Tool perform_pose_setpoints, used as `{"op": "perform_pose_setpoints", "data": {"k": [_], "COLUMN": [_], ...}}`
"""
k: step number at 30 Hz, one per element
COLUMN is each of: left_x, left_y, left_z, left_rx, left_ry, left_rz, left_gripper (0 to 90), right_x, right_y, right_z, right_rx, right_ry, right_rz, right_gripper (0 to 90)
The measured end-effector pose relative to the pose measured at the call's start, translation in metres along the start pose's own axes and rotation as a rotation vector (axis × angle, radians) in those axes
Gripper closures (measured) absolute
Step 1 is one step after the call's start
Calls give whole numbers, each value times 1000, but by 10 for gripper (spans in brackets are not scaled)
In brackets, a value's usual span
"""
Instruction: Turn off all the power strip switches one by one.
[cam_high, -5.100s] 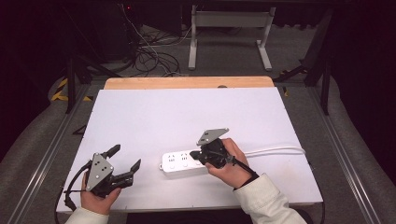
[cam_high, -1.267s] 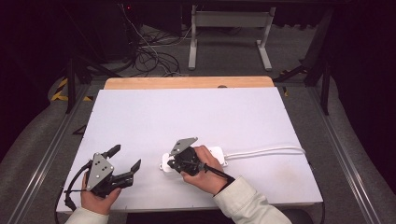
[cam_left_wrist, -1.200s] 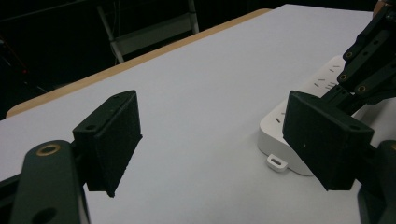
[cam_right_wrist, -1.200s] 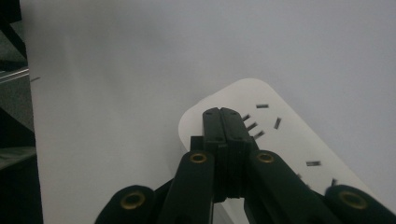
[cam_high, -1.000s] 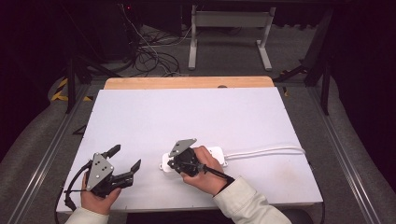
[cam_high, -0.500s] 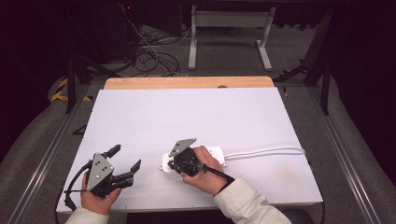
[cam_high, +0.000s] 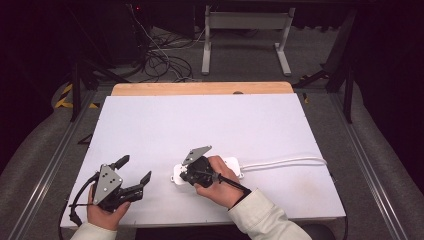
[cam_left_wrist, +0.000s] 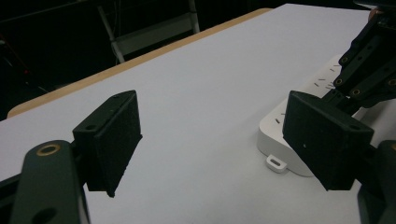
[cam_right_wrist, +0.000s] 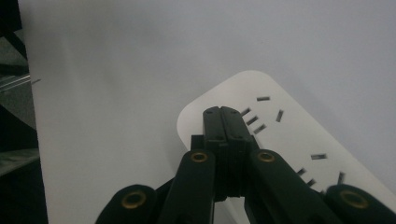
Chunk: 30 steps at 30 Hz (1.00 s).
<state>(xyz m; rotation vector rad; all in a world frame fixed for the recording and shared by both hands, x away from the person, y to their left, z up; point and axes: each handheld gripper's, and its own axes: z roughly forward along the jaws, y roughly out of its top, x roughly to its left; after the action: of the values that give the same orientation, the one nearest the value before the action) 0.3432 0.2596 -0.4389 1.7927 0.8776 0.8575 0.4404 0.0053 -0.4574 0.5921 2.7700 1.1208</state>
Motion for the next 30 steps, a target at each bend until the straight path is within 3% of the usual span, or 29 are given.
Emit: {"op": "perform_pose_setpoints", "data": {"k": [21, 29, 30], "left_x": [0, 0, 0], "left_y": [0, 0, 0], "left_z": [1, 1, 1], "left_rx": [5, 7, 5], "left_ry": [1, 2, -1], "left_rz": [-1, -3, -5], "left_gripper": [198, 198, 198], "right_x": [-1, 1, 2], "right_y": [-1, 1, 2], "right_z": [1, 0, -2], "right_rx": [-1, 9, -16], "right_ry": [8, -11, -9], "right_rz": [11, 4, 0], "right_gripper": [900, 900, 900]}}
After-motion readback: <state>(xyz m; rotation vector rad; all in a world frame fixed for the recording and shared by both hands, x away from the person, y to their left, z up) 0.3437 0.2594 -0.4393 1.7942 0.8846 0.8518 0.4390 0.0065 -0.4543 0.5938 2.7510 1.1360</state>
